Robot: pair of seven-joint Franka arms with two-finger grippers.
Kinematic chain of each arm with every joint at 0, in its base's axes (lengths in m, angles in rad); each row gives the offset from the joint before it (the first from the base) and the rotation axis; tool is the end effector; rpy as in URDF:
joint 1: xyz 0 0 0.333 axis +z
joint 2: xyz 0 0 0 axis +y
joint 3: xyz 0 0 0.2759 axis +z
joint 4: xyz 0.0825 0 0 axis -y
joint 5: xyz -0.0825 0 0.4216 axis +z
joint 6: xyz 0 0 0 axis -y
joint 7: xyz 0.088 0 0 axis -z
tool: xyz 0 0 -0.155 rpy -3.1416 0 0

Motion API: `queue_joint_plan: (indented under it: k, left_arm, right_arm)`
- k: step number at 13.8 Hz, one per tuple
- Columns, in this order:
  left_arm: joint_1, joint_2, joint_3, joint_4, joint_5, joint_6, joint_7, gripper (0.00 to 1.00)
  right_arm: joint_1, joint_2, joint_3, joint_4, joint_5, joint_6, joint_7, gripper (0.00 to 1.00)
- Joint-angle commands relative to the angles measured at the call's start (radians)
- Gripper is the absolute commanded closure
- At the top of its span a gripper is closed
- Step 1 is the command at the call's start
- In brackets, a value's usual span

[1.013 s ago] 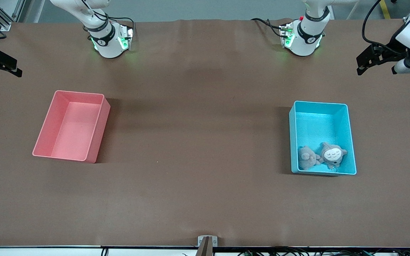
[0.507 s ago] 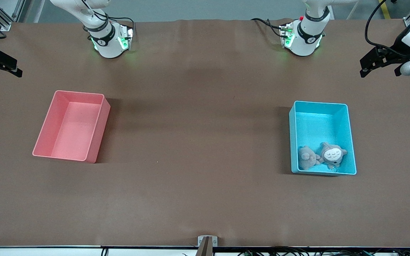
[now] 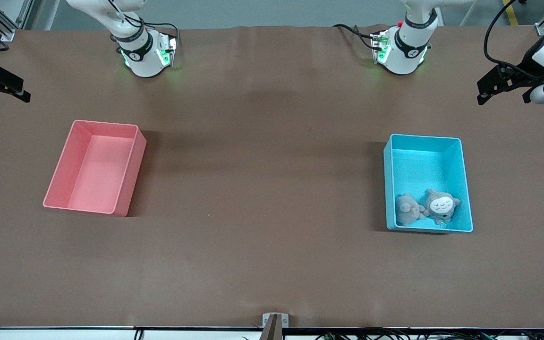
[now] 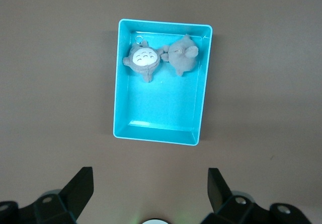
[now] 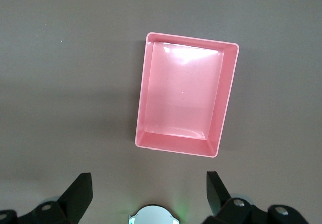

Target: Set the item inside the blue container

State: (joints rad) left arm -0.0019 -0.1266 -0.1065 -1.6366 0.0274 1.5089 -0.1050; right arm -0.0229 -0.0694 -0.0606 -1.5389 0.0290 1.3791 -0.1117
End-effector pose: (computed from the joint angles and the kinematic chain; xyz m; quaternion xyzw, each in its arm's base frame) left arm 0.5478 -0.0579 0.5697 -0.9998 0.0004 -0.0013 0.0204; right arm 0.5464 -0.0418 0.5764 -0.9987 -0.0164 0.0434 0.0208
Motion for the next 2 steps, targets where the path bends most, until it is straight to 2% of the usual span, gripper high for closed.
queue_joint_plan:
  k: [1,2]
  left_arm:
    - [0.000,0.005,0.002,0.018,-0.021,-0.003,0.022,0.00]
    - [0.000,0.005,0.002,0.018,-0.021,-0.003,0.022,0.00]
  right_arm:
    - [-0.012,-0.029,0.007,-0.026,0.016,-0.003,-0.006,0.00]
    - [-0.011,-0.029,0.007,-0.026,0.016,-0.005,-0.006,0.00]
